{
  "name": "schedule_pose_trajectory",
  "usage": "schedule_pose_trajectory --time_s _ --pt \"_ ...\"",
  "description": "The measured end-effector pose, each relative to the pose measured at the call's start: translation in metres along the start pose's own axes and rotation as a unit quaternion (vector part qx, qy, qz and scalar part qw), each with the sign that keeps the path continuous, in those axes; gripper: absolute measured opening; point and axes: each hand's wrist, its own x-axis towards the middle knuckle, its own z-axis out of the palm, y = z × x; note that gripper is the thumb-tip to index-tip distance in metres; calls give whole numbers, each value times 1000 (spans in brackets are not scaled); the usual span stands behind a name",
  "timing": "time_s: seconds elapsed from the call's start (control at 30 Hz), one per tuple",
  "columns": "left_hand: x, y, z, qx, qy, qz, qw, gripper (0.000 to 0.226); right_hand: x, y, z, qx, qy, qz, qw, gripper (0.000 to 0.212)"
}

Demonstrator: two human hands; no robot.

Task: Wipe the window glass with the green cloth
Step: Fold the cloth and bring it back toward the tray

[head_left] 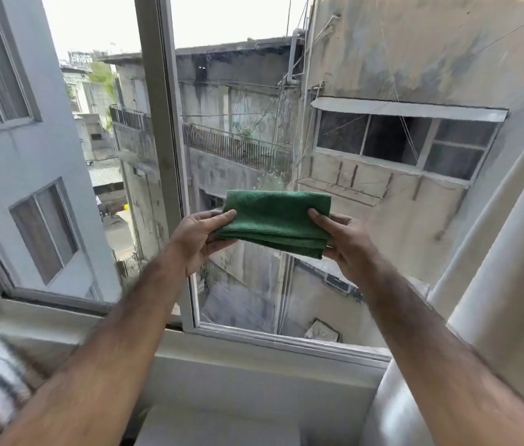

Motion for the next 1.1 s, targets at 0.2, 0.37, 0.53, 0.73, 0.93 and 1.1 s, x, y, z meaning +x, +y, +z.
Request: schedule_pose_trajectory --time_s 0.2,0.37,0.53,0.73,0.93,1.1 --pt "-12 -100 -38 45 50 -70 995 5 -26 100 -15 -15 38 86 995 34" --pt "-26 -196 -77 70 92 -134 984 7 -54 201 -23 -15 57 184 981 8" --pt "-47 -291 -118 89 108 -198 970 4 -91 305 -27 -16 71 270 960 8" --pt "-78 -402 -169 113 106 -275 949 13 -142 418 -37 -18 101 344 933 10" --pt "-99 -514 -208 168 80 -344 920 14 -207 541 -57 -38 127 415 900 28" --pt "-98 -591 -226 235 71 -364 898 15 -256 622 -62 -43 164 463 870 24"
